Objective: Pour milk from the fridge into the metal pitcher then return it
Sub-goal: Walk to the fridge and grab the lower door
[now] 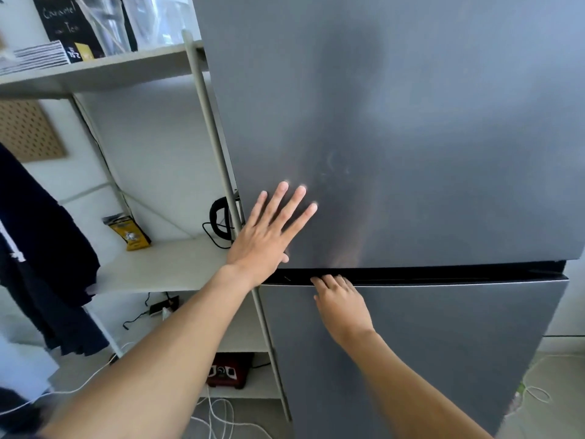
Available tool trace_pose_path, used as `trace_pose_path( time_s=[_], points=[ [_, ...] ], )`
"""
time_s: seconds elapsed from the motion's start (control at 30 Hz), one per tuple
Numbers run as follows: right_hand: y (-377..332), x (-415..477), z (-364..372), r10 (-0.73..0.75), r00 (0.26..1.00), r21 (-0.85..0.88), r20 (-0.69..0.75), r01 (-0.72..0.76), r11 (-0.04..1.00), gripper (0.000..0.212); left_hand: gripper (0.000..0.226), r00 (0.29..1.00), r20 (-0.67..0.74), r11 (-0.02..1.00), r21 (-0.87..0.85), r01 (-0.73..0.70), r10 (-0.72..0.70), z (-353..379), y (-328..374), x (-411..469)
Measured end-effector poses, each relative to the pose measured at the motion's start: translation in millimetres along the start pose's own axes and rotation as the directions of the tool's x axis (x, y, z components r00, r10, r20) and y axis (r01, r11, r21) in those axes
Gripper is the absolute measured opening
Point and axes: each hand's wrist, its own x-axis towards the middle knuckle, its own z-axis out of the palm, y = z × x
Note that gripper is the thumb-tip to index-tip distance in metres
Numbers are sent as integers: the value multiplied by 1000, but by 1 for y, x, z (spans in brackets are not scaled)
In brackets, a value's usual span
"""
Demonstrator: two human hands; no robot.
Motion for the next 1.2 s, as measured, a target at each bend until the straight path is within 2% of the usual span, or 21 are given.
trace_pose_path(
  time_s=[0.13,0.33,0.5,0.6,0.73,0.9,0.97,1.03,1.2],
  points=[
    [-3,5,0,46,998,-49,-31,-48,998,61,130,1000,-4,1000,15,1,-1,11,-3,3],
    [-14,3,-4,108,994,-61,4,-107,992,42,129,1000,8,1000,19,16,-17,11,-3,2],
    [-15,4,-8,93,994,-59,56,-90,994,35,125,1000,0,1000,7,27,-27,10,-3,2],
    [-12,6,-5,98,995,-74,31,-96,993,45,124,999,6,999,6,36,-36,9,-2,1],
    [-12,5,-4,103,994,-74,31,-101,992,47,123,999,6,999,-18,47,-46,8,1,0],
    [-16,-15,-12,47,995,-13,-91,-48,999,31,121,998,18,997,-50,66,-65,3,5,-4],
    [-20,-29,-21,55,994,-1,-97,-56,998,27,116,997,15,993,-89,77,-76,-2,9,-6],
    [-27,-41,-35,73,997,24,-18,-73,997,22,106,996,29,980,-180,89,-85,-8,13,-11],
    [-39,-76,-54,141,988,56,63,-145,988,31,69,991,105,913,-390,118,-83,-17,16,-57]
  ],
)
